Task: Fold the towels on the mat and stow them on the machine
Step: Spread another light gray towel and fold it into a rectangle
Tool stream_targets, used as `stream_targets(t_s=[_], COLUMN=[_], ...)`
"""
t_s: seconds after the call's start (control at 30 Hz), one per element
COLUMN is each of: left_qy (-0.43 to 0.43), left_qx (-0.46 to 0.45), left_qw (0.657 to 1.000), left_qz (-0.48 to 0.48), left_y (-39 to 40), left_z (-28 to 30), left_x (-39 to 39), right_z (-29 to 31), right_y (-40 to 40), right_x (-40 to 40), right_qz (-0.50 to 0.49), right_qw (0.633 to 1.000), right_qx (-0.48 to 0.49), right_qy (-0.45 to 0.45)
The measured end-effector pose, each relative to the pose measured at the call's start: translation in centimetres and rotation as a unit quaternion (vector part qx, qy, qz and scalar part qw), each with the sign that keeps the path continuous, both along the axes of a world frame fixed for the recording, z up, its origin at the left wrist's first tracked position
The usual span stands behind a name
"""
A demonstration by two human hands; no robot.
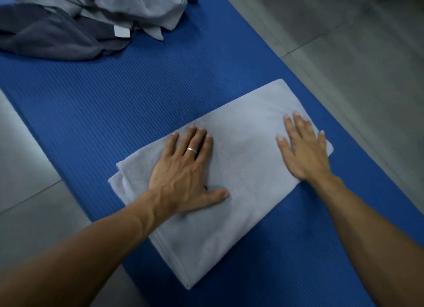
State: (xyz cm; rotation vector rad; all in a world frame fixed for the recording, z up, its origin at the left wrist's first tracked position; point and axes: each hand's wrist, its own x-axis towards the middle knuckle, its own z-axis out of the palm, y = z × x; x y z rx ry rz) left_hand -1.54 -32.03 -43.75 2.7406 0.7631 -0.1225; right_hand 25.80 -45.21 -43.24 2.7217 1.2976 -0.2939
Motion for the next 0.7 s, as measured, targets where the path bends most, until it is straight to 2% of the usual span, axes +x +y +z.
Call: stream_targets(t_s=[0.1, 0.2, 0.27, 0.33, 0.5, 0.6, 0.7], left_qy=[-0.003, -0.082, -0.118, -0.101, -0.068, -0.038, -0.017], left_qx=[0.000, 0.036, 0.046, 0.016, 0.046, 0.094, 0.118], left_qw=[1.000, 0.992, 0.979, 0.979, 0.980, 0.973, 0.965], left_qz=[-0.010, -0.092, -0.160, -0.177, -0.181, -0.209, -0.234], left_y=[-0.2, -2.3, -5.2, -7.8, -9.3, -10.3, -11.3], left_z=[0.4, 1.1, 1.4, 1.4, 0.6, 0.4, 0.8], left_x=[0.0, -0.1, -0.1, -0.4, -3.0, -4.5, -5.5], right_z=[0.9, 2.2, 2.8, 3.2, 4.7, 5.6, 6.8], right_y=[-1.3, -1.8, -2.1, -2.9, -7.3, -11.9, -17.3], right_x=[2.8, 3.3, 3.3, 3.0, 0.8, -1.2, -4.1], right_qz=[-0.183, -0.228, -0.283, -0.340, -0.333, -0.329, -0.349], right_qw=[0.982, 0.969, 0.941, 0.902, 0.909, 0.902, 0.879], right_qx=[0.035, 0.094, 0.155, 0.194, 0.157, 0.197, 0.260], right_qy=[0.007, 0.021, 0.100, 0.181, 0.193, 0.197, 0.194])
